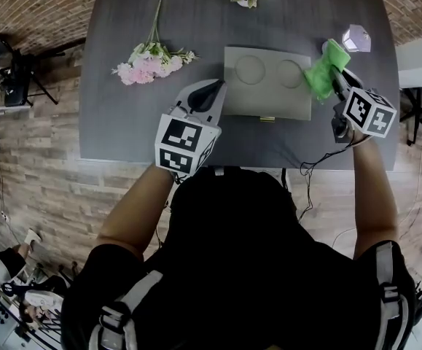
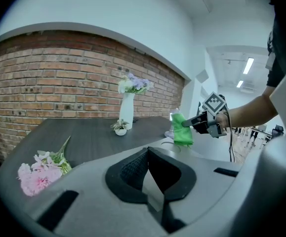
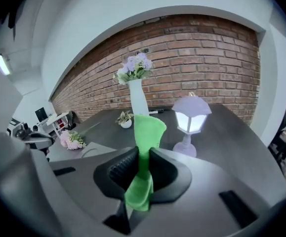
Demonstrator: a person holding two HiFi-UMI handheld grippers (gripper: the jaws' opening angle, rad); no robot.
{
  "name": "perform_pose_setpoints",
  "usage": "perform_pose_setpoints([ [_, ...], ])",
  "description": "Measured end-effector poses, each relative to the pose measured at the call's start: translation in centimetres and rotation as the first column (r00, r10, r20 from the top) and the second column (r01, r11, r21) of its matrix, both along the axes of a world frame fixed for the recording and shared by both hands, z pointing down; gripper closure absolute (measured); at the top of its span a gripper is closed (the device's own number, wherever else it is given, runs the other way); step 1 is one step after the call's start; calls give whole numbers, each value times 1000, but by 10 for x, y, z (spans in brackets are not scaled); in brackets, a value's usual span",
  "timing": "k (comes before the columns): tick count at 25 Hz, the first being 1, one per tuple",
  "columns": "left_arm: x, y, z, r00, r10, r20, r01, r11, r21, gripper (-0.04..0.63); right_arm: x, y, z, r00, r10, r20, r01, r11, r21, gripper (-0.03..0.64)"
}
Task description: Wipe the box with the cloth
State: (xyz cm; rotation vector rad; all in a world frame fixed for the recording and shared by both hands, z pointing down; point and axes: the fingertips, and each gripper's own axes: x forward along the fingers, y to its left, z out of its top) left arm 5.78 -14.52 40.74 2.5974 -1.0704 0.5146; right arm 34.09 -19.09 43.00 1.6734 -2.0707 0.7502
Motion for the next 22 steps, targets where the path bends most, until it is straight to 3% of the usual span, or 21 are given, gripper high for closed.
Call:
perform_pose_setpoints([
  [7, -43, 6, -3, 999, -41, -20, 41, 999, 2, 586, -110, -4, -40, 984, -155, 93, 148, 986, 74, 561],
  [15, -106, 11, 0, 995, -100, -23, 100, 995, -9, 586, -282, 19, -26, 899, -364, 242, 368, 929, 33, 561],
  [18, -123, 10, 2, 993, -117, -24, 116, 993, -13, 586, -311, 23, -12, 888, -393, 240, 404, 915, 3, 561],
  [22, -139, 11, 4, 991, -129, -31, 129, 992, -19, 586, -318, 26, 5, 898, -382, 220, 399, 916, -37, 561],
])
